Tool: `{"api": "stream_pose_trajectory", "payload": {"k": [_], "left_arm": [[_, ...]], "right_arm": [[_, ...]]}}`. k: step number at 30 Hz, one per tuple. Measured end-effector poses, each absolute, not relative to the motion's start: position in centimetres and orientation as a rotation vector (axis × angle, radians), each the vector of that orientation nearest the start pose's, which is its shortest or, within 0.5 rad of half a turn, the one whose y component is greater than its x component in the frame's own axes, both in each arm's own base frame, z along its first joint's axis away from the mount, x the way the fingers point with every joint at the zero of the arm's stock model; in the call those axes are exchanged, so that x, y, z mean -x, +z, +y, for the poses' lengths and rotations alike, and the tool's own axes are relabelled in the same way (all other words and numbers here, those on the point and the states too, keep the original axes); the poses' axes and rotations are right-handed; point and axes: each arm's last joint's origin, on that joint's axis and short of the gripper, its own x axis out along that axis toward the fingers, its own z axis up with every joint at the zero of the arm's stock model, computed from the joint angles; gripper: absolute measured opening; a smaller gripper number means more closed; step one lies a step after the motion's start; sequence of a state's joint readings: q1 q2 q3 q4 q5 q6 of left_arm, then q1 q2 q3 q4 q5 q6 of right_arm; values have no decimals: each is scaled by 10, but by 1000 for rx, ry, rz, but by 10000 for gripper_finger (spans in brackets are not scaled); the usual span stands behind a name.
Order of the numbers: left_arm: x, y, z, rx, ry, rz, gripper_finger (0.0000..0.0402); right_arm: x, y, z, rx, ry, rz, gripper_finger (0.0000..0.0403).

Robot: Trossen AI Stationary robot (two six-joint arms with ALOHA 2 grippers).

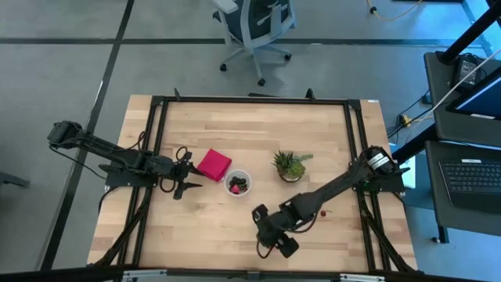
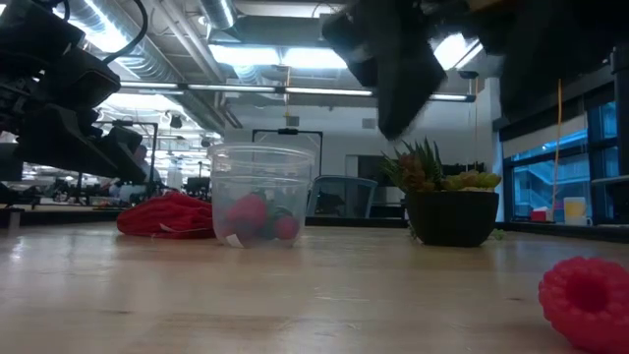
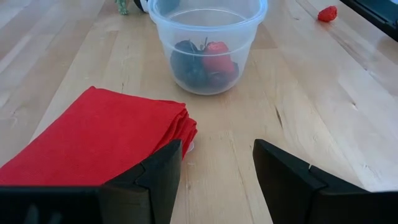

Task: Pick and placing Produce into tupperware
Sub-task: Put the red raspberry into the container

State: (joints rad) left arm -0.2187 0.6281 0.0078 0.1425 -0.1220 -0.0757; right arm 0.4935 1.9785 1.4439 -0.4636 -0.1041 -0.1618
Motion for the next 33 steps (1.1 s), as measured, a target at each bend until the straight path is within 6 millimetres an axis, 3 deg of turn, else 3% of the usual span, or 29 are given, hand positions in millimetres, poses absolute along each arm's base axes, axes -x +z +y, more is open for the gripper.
{"api": "stream_pose_trajectory", "payload": {"k": [13, 18, 33], "left_arm": [[-124, 121, -23, -30, -59, 472, 192], [-124, 121, -23, -29, -59, 472, 192], [-124, 121, -23, -26, -57, 472, 192]], "right_arm": [[-341, 156, 222, 372, 688, 907, 223], [-335, 153, 231, 374, 663, 874, 223], [-339, 124, 233, 383, 624, 942, 212]]}}
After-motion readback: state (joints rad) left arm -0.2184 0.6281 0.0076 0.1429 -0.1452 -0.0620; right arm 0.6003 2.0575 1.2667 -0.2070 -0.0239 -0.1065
